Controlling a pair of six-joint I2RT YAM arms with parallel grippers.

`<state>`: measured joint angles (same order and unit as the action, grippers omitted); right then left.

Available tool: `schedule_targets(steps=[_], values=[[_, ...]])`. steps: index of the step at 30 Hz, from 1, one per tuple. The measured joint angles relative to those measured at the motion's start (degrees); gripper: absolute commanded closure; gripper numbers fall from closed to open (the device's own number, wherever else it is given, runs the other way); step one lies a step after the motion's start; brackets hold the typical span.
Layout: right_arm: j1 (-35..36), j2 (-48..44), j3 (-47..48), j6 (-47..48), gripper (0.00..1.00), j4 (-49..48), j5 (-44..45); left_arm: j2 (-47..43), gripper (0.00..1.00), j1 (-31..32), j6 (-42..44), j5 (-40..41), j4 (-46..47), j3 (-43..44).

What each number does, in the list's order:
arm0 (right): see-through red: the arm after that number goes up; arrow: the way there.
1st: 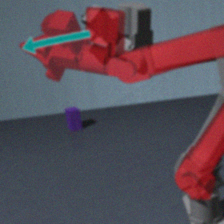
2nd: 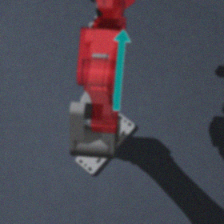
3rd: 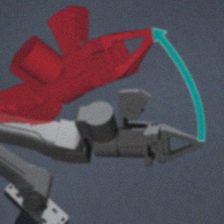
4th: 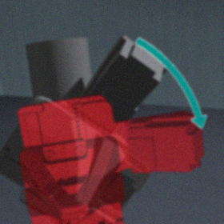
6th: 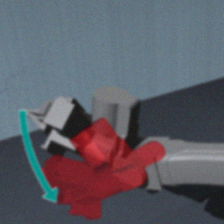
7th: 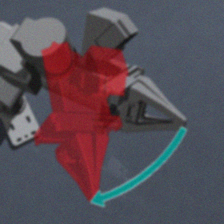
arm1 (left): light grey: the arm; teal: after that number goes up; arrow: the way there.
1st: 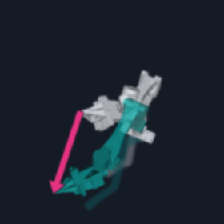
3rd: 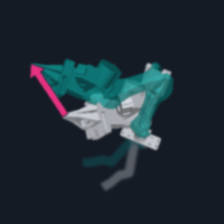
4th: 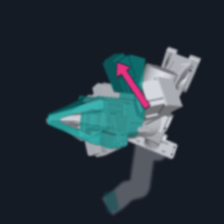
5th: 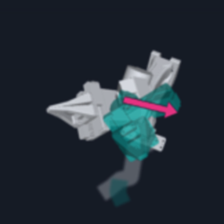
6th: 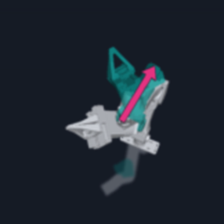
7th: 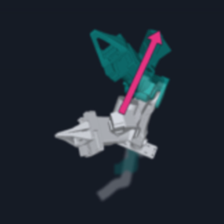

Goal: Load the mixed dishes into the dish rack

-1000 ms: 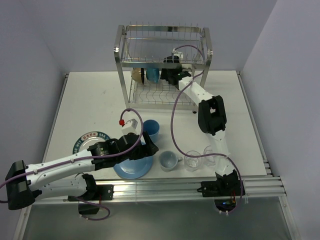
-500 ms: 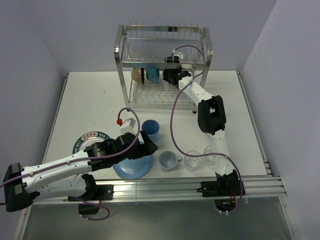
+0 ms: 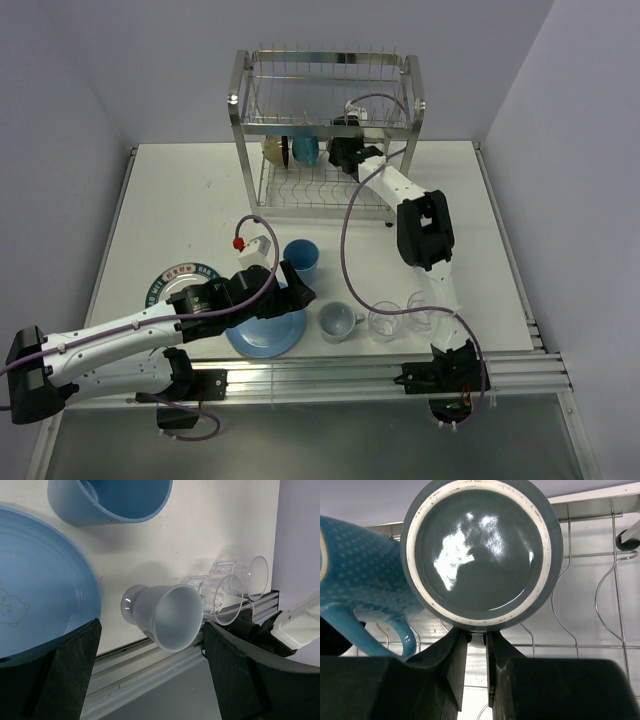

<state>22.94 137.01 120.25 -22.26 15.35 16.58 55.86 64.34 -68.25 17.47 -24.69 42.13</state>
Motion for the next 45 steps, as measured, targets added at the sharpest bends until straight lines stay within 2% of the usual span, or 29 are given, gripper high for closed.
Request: schedule_targets(steps=[10, 21, 23, 24, 26, 27, 32, 35, 40, 45], values=[[0.35, -5.11, -7.54, 0.59, 1.0, -1.75, -1.33, -0.76, 0.11, 0.02, -0.11, 0.0, 0.04, -0.07], [0.83, -7.48, -10.99, 2.01, 1.0, -1.81, -1.46, -1.01, 0.11, 0.04, -0.17, -0.04, 0.17, -0.79], [0.87, -7.65, -11.08, 2.23, 0.92, -1.44, -1.51, -1.01, 0.11, 0.04, -0.15, -0.04, 0.28, -0.79], [0.87, -7.63, -11.06, 2.36, 0.81, -1.36, -1.53, -1.01, 0.11, 0.04, -0.15, -0.04, 0.24, -0.79], [0.87, -7.63, -10.67, 2.47, 0.7, -0.66, -1.62, -1.01, 0.11, 0.04, -0.15, -0.04, 0.31, -0.79], [0.87, -7.63, -10.62, 2.54, 0.59, -0.33, -1.62, -0.98, 0.11, 0.04, -0.15, -0.07, 0.31, -0.79], [0.92, -7.63, -10.58, 3.15, 0.28, 0.39, -1.55, -0.85, 0.12, 0.04, -0.15, -0.17, 0.52, -0.81], [0.92, -7.63, -10.67, 3.5, 0.21, 0.37, -1.55, -0.7, 0.12, 0.09, -0.15, -0.7, 1.05, -1.07], [0.92, -8.55, -13.33, 3.63, 0.2, -0.28, -1.68, 0.57, 0.13, 1.11, -0.17, -1.16, 1.88, -1.31], [1.05, -13.7, -20.76, 1.86, 0.2, -0.72, -3.58, 2.05, 0.13, 3.28, -0.85, -1.36, 3.19, -1.4]])
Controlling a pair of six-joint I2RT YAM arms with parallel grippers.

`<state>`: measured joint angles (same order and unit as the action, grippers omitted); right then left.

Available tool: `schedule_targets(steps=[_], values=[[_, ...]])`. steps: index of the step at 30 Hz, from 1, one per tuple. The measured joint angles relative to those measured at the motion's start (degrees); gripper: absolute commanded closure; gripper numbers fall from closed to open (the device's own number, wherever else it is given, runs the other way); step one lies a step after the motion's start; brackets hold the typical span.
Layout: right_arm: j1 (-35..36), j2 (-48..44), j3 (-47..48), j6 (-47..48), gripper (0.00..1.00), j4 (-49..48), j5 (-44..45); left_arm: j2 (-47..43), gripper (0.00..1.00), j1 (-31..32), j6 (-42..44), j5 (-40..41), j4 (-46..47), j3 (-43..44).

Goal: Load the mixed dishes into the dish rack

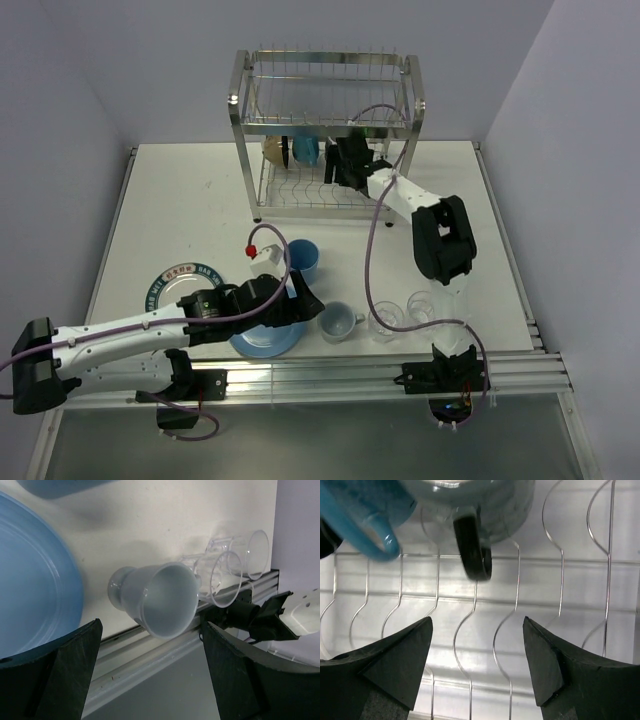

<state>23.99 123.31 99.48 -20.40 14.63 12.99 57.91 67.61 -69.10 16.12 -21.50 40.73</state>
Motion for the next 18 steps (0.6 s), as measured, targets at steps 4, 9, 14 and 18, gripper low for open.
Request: schedule_targets(steps=[4, 9, 14, 18], values=[[0.74, -6.05, -6.99, -1.84, 0.2, -1.6, -1.55, 1.44, 0.13, 2.62, -1.55, 0.0, 1.25, -0.02], [2.05, -11.32, -14.43, -3.3, 0.2, -3.08, -3.39, 3.39, 0.14, 4.81, -4.87, -0.04, 4.11, -2.71], [4.46, -16.5, -20.94, -3.93, 0.21, -5.25, -3.76, 7.17, 0.14, 5.66, -7.91, -0.24, 5.55, -5.09], [6.67, -22.08, -26.69, -4.81, 0.21, -6.64, -4.09, 11.63, 0.14, 5.77, -8.79, -0.24, 7.39, -4.98]])
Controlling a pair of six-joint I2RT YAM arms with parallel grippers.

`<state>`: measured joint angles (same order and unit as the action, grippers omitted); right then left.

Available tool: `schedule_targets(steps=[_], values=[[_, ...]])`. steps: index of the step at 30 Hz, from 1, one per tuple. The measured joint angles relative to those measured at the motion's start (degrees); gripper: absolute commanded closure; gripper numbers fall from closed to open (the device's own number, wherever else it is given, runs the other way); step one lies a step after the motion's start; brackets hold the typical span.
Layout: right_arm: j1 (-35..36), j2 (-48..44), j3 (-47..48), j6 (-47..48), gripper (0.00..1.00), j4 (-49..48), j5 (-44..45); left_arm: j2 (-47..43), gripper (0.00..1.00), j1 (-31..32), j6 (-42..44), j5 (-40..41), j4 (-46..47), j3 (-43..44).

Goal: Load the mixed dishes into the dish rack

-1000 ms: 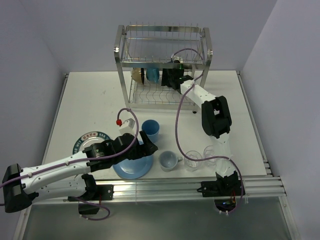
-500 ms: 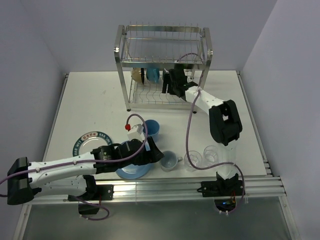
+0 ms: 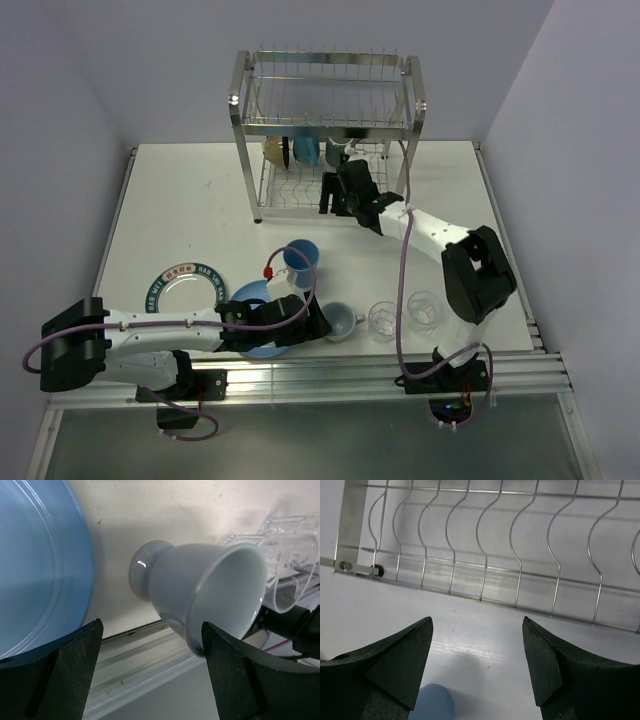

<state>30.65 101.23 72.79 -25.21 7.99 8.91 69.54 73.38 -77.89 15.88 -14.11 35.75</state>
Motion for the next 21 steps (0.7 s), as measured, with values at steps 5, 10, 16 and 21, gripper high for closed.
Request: schedule_targets(steps=[5, 10, 16, 21], values=[[1.22, -7.72, -8.33, -2.25, 0.21, -2.29, -0.63, 3.67, 0.15, 0.0, -0.96, -0.02, 1.73, 1.09], [2.49, -19.32, -18.82, -5.77, 0.22, -2.1, -0.07, 6.56, 0.39, 0.04, -1.49, 0.02, 3.52, 2.08], [10.78, -39.54, -26.36, -10.45, 0.22, 3.37, 1.9, 7.58, 1.0, -0.07, -1.88, 0.04, 5.49, 2.03], [11.34, -53.94, -30.25, -15.56, 0.22, 8.63, -2.03, 4.74, 1.0, 0.11, -0.44, 0.04, 4.39, 0.44]])
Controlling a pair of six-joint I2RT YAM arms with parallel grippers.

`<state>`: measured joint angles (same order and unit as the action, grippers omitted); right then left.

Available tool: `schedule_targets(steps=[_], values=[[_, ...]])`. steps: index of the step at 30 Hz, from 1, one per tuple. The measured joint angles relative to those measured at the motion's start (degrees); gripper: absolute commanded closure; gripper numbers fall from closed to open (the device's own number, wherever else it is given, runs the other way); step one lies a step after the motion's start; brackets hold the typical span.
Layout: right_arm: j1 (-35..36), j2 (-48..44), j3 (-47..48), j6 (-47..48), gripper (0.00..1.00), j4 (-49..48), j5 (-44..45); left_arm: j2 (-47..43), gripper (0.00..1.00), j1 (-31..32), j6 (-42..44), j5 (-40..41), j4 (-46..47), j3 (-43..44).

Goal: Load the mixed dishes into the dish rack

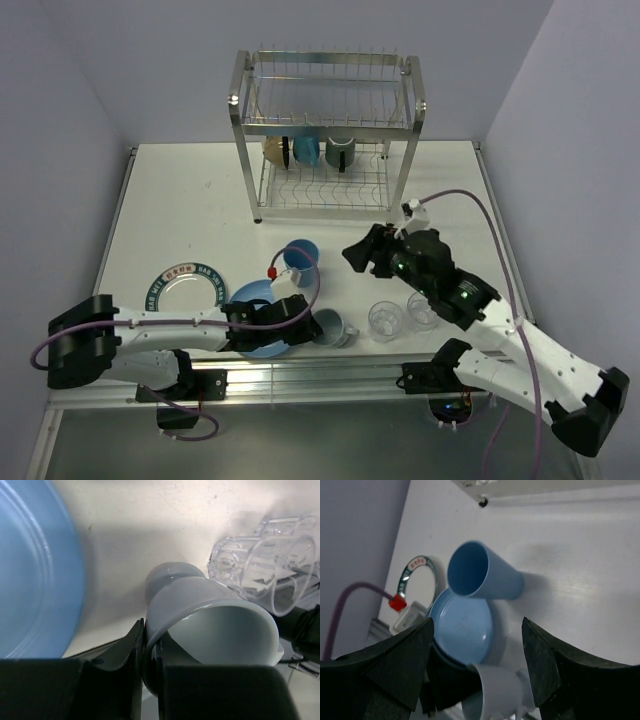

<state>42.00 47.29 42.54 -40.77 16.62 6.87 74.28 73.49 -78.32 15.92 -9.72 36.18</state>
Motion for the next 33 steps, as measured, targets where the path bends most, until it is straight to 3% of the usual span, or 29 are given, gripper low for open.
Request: schedule_targets(steps=[6, 12, 15, 23, 33], values=[[-0.02, -13.44, -3.34, -7.19, 0.22, 7.32, -12.02, -15.56, 1.0, 0.11, 7.48, 0.92, -1.11, -4.17], [-0.02, -30.18, -13.53, -20.44, 0.23, 4.24, -24.79, -35.3, 1.0, 0.17, 17.64, 2.54, 5.01, -11.72], [-0.02, -35.95, -18.88, -27.08, 0.24, 1.55, -29.11, -40.35, 1.0, 0.17, 21.55, 2.62, 7.23, -13.62], [-0.02, -39.8, -23.69, -39.78, 0.26, -5.07, -35.21, -41.38, 1.0, 0.22, 31.04, 0.87, 15.08, -13.81], [0.0, -39.21, -24.06, -47.54, 0.28, -13.29, -37.68, -35.67, 1.0, 0.22, 39.41, -2.43, 24.9, -13.77]])
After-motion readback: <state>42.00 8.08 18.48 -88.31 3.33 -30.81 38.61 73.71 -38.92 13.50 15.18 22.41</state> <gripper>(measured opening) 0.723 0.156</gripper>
